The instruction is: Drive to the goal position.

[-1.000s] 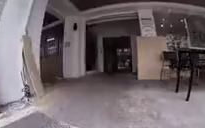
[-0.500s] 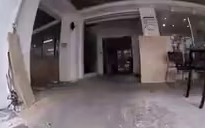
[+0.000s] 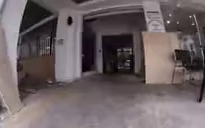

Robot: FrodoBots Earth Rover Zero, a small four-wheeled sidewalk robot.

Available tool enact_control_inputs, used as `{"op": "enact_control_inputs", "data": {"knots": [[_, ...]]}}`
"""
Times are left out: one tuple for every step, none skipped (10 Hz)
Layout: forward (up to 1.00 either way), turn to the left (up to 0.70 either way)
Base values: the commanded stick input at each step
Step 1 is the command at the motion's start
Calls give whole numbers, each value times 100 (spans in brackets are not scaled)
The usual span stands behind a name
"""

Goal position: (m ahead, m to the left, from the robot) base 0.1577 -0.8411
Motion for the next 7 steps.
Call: {"op": "enact_control_inputs", "data": {"knots": [[70,0],[70,0],[70,0],[70,0],[70,0],[70,0],[70,0]]}}
